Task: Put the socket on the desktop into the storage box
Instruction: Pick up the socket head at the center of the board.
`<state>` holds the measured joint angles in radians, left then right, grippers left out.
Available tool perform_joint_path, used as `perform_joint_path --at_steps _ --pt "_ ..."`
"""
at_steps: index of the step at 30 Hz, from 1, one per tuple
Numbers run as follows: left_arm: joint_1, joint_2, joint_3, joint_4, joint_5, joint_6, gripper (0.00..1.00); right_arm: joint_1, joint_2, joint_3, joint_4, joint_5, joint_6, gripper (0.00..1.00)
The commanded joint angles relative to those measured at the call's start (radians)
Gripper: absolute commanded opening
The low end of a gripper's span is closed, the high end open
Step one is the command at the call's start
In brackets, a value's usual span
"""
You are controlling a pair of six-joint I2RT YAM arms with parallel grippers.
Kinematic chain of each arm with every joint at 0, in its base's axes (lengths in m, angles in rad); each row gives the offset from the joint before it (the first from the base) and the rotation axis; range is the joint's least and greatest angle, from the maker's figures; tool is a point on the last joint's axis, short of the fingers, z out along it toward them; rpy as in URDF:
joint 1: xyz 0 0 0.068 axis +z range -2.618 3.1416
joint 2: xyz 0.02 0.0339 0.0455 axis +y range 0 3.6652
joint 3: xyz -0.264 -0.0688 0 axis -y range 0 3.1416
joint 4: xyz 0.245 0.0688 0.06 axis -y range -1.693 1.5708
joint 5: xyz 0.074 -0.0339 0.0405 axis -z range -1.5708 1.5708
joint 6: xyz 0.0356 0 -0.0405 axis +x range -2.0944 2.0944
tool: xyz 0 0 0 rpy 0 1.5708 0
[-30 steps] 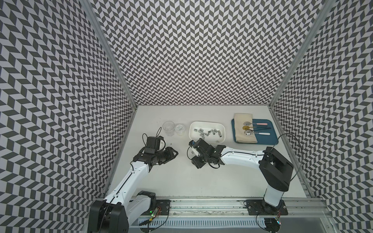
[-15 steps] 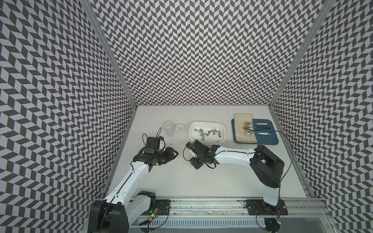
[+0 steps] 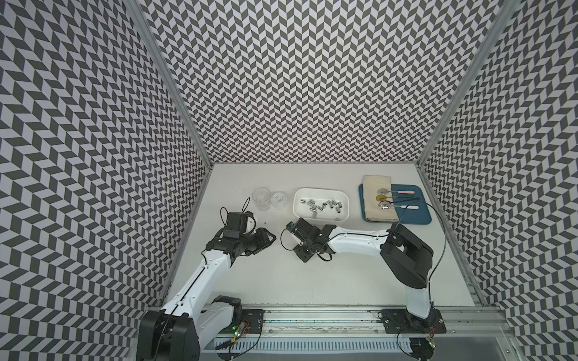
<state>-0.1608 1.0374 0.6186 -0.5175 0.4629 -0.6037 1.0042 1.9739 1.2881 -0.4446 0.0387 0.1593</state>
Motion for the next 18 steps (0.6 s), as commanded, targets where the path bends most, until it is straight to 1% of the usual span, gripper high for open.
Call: perform_joint_path --at_steps 1,4,8,12,18 --pt "0.007 -0.016 -0.009 -0.002 0.011 -0.002 0.44 0.007 0.019 0.024 0.007 0.015 -0.009 0.44" --pt "0.007 -0.012 -0.008 -0.003 0.011 -0.002 0.44 0.008 0.019 0.024 0.007 0.015 -0.009 0.41" --pt "0.009 -0.01 -0.008 -0.001 0.011 -0.003 0.44 0.006 0.017 0.025 0.007 0.012 -0.012 0.32" --pt "0.009 -0.008 -0.008 -0.001 0.011 -0.002 0.44 0.007 0.011 0.024 0.007 0.012 -0.012 0.29" --pt "0.01 -0.008 -0.01 0.001 0.013 -0.002 0.44 0.006 -0.016 0.016 0.016 0.009 -0.005 0.29"
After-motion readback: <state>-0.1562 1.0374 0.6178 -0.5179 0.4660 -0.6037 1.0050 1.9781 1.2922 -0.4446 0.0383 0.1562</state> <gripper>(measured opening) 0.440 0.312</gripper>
